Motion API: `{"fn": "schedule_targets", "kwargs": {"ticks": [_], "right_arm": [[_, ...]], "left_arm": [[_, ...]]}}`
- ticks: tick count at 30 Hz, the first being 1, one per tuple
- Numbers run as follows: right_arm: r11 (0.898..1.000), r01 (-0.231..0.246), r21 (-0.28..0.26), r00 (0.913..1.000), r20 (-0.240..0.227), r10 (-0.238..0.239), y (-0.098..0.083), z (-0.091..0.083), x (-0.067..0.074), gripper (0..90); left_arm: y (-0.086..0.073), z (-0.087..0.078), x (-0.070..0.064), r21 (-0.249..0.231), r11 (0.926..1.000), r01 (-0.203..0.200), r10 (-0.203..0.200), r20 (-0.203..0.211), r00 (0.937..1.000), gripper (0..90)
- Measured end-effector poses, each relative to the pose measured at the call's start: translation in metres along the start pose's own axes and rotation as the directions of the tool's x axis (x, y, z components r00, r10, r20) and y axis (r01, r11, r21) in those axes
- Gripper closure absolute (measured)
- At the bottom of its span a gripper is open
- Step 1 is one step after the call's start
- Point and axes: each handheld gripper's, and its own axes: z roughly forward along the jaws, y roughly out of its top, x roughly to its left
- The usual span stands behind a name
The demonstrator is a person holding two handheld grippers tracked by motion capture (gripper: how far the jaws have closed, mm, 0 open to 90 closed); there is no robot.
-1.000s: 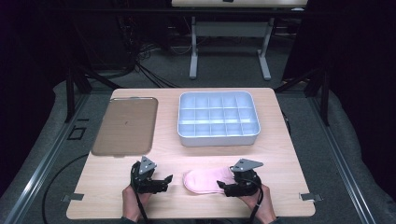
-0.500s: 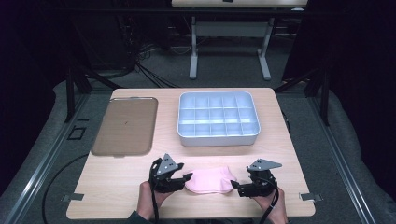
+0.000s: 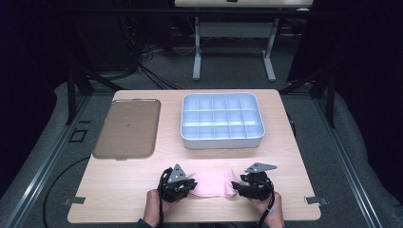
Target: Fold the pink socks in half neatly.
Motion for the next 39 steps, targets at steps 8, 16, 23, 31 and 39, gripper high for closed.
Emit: {"fn": "schedule_targets", "kwargs": {"ticks": [8, 16, 23, 31, 39], "right_arm": [[0.999, 0.019, 0.027, 0.9991, 0.036, -0.020, 0.000, 0.005, 0.006, 67.1], [0.999, 0.021, 0.050, 0.9998, 0.003, -0.021, 0.002, 0.005, 0.003, 80.0], [1.000, -0.017, 0.019, 0.9991, -0.039, 0.017, -0.003, 0.004, -0.002, 81.7], [1.000, 0.001, 0.017, 0.9994, -0.035, -0.001, 0.000, -0.005, 0.000, 81.8], [0.999, 0.037, 0.028, 0.9990, -0.025, -0.037, 0.005, -0.010, -0.002, 81.5]], "left_arm": [[-0.010, -0.001, 0.001, 0.003, 1.0000, -0.002, 0.002, 0.000, 1.0000, 81.4], [-0.018, -0.005, 0.004, -0.017, 0.9992, 0.036, -0.036, 0.013, 0.9993, 81.7], [-0.017, -0.004, 0.007, -0.009, 0.9993, 0.036, -0.036, 0.013, 0.9993, 85.3], [-0.006, -0.006, 0.002, -0.021, 0.9985, 0.050, -0.050, 0.009, 0.9987, 58.4], [-0.002, -0.018, 0.006, -0.062, 0.9979, 0.021, -0.022, -0.015, 0.9996, 61.6]]}}
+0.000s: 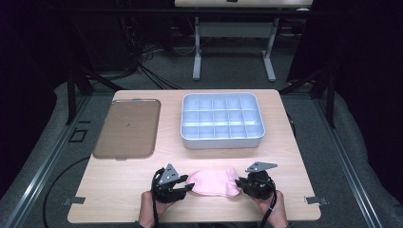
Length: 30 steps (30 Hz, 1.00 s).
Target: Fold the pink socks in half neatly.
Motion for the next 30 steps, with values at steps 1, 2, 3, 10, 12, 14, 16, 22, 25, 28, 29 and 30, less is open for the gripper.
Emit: {"fn": "schedule_targets", "kwargs": {"ticks": [1, 2, 3, 10, 12, 14, 16, 22, 25, 28, 29, 30], "right_arm": [[1.000, 0.003, -0.003, 1.0000, 0.005, -0.003, 0.001, 0.001, 0.000, 81.4], [1.000, 0.003, -0.003, 1.0000, 0.005, -0.003, 0.001, 0.001, 0.000, 81.4], [1.000, 0.004, -0.004, 1.0000, 0.004, -0.004, 0.001, 0.001, 0.000, 81.4], [0.999, 0.035, 0.001, 0.9993, 0.009, -0.035, 0.006, -0.003, 0.002, 81.2], [0.999, 0.051, 0.001, 0.9987, 0.006, -0.051, 0.008, -0.005, 0.003, 81.2], [0.999, 0.051, -0.005, 0.9986, 0.009, -0.051, 0.010, -0.007, 0.004, 81.3], [0.997, 0.066, 0.037, 0.9961, 0.056, -0.068, 0.013, -0.013, 0.006, 81.3], [0.997, 0.067, -0.023, 0.9977, 0.012, -0.067, 0.018, -0.013, 0.010, 81.2], [0.997, 0.078, -0.028, 0.9970, 0.009, -0.077, 0.021, -0.016, 0.011, 81.2], [0.996, 0.084, -0.033, 0.9965, 0.007, -0.084, 0.023, -0.018, 0.012, 81.3], [0.995, 0.087, -0.039, 0.9962, 0.008, -0.086, 0.025, -0.019, 0.013, 81.3], [0.995, 0.087, -0.041, 0.9962, 0.006, -0.087, 0.026, -0.020, 0.014, 81.3]], "left_arm": [[-0.001, 0.002, 0.001, 0.007, 1.0000, -0.005, 0.005, 0.002, 1.0000, 66.2], [-0.002, 0.005, 0.001, 0.007, 0.9999, -0.011, 0.011, 0.002, 0.9999, 66.2], [-0.003, 0.006, 0.001, 0.013, 0.9997, -0.022, 0.022, -0.003, 0.9998, 66.9], [-0.008, 0.017, 0.002, 0.053, 0.9986, -0.006, 0.006, -0.002, 1.0000, 77.8], [-0.009, 0.019, 0.003, 0.055, 0.9985, 0.002, -0.002, 0.003, 1.0000, 79.1], [-0.010, 0.019, 0.004, 0.053, 0.9986, 0.009, -0.010, 0.006, 0.9999, 81.0], [-0.011, 0.020, 0.005, 0.047, 0.9987, 0.019, -0.020, 0.007, 0.9998, 83.7], [-0.012, 0.020, 0.004, 0.039, 0.9991, 0.016, -0.016, 0.000, 0.9999, 86.3], [-0.014, 0.020, 0.005, 0.030, 0.9993, 0.023, -0.023, 0.006, 0.9997, 86.3], [-0.014, 0.020, 0.005, 0.029, 0.9994, 0.019, -0.020, 0.006, 0.9998, 86.4], [-0.014, 0.019, 0.005, 0.029, 0.9994, 0.017, -0.017, 0.006, 0.9998, 86.3], [-0.014, 0.020, 0.004, 0.024, 0.9995, 0.018, -0.018, 0.000, 0.9998, 86.3]]}}
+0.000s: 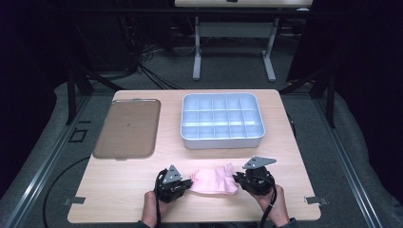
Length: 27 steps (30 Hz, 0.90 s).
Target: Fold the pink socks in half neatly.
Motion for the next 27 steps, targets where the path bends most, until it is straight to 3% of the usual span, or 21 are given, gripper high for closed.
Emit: {"fn": "schedule_targets", "kwargs": {"ticks": [5, 8, 10, 11, 19, 27], "right_arm": [[1.000, 0.029, 0.011, 0.9996, 0.002, -0.029, 0.008, -0.003, 0.006, 81.2], [0.997, 0.064, 0.044, 0.9978, 0.015, -0.064, 0.013, -0.001, 0.010, 81.2], [0.990, 0.103, 0.096, 0.9912, 0.073, -0.110, 0.016, 0.001, 0.016, 81.2], [0.987, 0.119, 0.111, 0.9889, 0.077, -0.127, 0.019, 0.003, 0.019, 81.2], [0.987, 0.132, 0.091, 0.9900, 0.037, -0.136, 0.026, 0.006, 0.027, 81.1], [0.976, 0.183, 0.118, 0.9821, 0.022, -0.187, 0.037, 0.017, 0.040, 81.1]], "left_arm": [[0.000, 0.000, -0.002, 0.001, 1.0000, -0.010, 0.010, -0.018, 0.9998, 86.2], [0.000, 0.000, -0.001, 0.000, 0.9999, -0.010, 0.010, -0.012, 0.9999, 86.1], [0.000, 0.000, -0.001, 0.001, 1.0000, -0.005, 0.005, -0.007, 1.0000, 86.1], [0.000, 0.000, -0.002, -0.001, 1.0000, -0.009, 0.009, -0.014, 0.9999, 86.1], [0.000, 0.000, -0.002, 0.000, 1.0000, -0.006, 0.006, -0.020, 0.9998, 85.9], [0.000, 0.000, -0.002, 0.000, 1.0000, -0.006, 0.006, -0.019, 0.9998, 85.8]]}}
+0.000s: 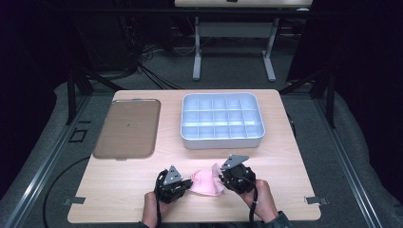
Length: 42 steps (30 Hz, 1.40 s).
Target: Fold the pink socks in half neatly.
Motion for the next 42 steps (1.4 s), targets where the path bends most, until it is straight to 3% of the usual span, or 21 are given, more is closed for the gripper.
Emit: {"fn": "schedule_targets", "kwargs": {"ticks": [7, 17, 23, 35, 39, 42], "right_arm": [[0.999, 0.026, 0.018, 0.9994, -0.023, -0.025, 0.007, 0.009, 0.006, 81.1], [1.000, 0.019, -0.003, 0.9978, -0.063, -0.019, 0.012, 0.018, 0.010, 81.1], [0.999, 0.044, -0.006, 0.9961, -0.077, -0.044, 0.017, 0.021, 0.014, 81.0], [0.996, 0.091, -0.005, 0.9873, -0.130, -0.091, 0.035, 0.047, 0.030, 80.6], [0.997, 0.079, -0.008, 0.9847, -0.155, -0.079, 0.040, 0.055, 0.032, 80.1], [0.999, 0.045, -0.031, 0.9776, -0.204, -0.050, 0.041, 0.059, 0.031, 72.1]], "left_arm": [[0.000, 0.000, 0.000, -0.001, 1.0000, 0.000, 0.000, 0.004, 1.0000, 85.8], [0.000, 0.000, 0.001, 0.001, 1.0000, 0.002, -0.002, 0.010, 0.9999, 85.7], [0.000, 0.000, 0.001, 0.002, 1.0000, 0.001, -0.001, 0.012, 0.9999, 85.7], [0.000, 0.000, 0.001, 0.002, 1.0000, 0.005, -0.005, 0.012, 0.9999, 85.8], [0.000, 0.000, 0.001, 0.001, 1.0000, 0.001, -0.001, 0.008, 1.0000, 85.7], [0.000, 0.000, 0.001, -0.002, 1.0000, 0.004, -0.004, 0.008, 1.0000, 85.7]]}}
